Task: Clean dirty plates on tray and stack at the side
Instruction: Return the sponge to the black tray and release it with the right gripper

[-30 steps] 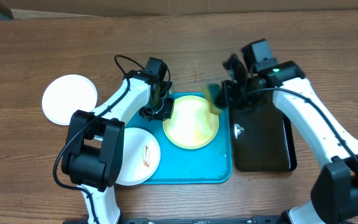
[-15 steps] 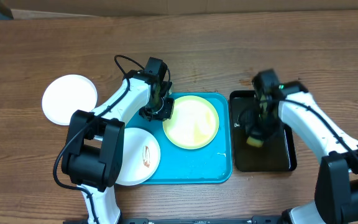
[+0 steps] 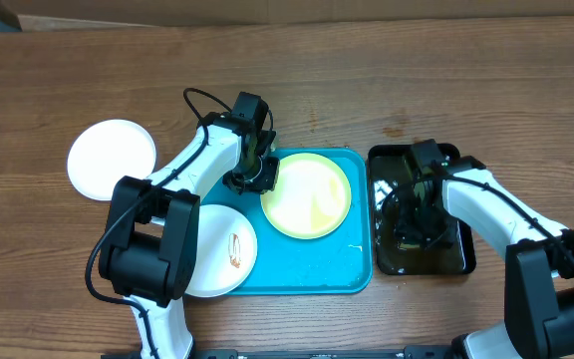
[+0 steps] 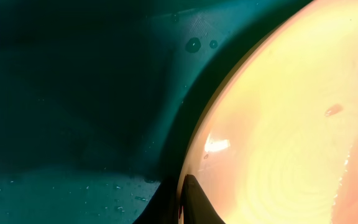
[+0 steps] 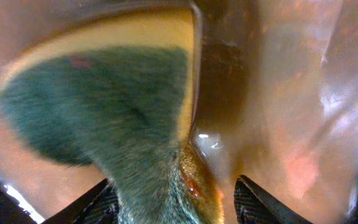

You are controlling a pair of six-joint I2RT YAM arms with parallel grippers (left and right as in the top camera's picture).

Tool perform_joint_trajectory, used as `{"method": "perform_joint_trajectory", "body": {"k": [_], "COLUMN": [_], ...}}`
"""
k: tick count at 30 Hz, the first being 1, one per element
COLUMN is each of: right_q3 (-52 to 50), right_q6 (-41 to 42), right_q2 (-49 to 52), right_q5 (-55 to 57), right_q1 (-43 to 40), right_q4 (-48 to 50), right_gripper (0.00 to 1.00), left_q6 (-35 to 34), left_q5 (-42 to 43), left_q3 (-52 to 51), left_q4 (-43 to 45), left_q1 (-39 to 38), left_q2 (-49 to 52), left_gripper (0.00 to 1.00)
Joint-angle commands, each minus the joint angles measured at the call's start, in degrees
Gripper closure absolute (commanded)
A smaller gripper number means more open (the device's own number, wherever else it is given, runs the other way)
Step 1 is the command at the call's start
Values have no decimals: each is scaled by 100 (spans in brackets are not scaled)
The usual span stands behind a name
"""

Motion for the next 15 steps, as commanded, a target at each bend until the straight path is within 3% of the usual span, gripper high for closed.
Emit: {"method": "perform_joint_trajectory", "body": {"k": [1, 2, 3, 4, 6, 7, 9, 10, 13, 15], "right_q3": [-227, -227, -227, -225, -208, -153, -7, 72, 315, 339], "right_q6": [31, 31, 28, 7, -37, -37, -35, -37, -42, -175], "right_q2": [-83, -83, -83, -83, -83, -83, -85, -85, -85, -85], "right_q5": [-155, -157, -155, -155, -153, -149, -136, -131, -118, -33], "right_q1": [28, 28, 28, 28, 17, 13, 13, 13, 13, 13], "right_q4": [61, 59, 63, 94, 149, 127, 68, 31, 68, 299], "right_gripper": [45, 57, 85, 96, 96, 89, 38, 25, 9, 5], "left_q6": [4, 4, 4, 4, 4, 4, 7, 7, 7, 9], "left_q5": [-144, -144, -144, -144, -144, -144, -144, -144, -144, -146], "left_q3": [55, 55, 55, 55, 55, 55, 55, 55, 55, 55], "left_q4": [-26, -26, -26, -26, -26, -28, -26, -26, -26, -26], "left_q1": [20, 20, 20, 20, 20, 20, 20, 20, 20, 20], "left_q2": [101, 101, 101, 101, 101, 101, 101, 101, 101, 101], "left_gripper": [93, 93, 93, 93, 93, 93, 93, 93, 92, 92]}}
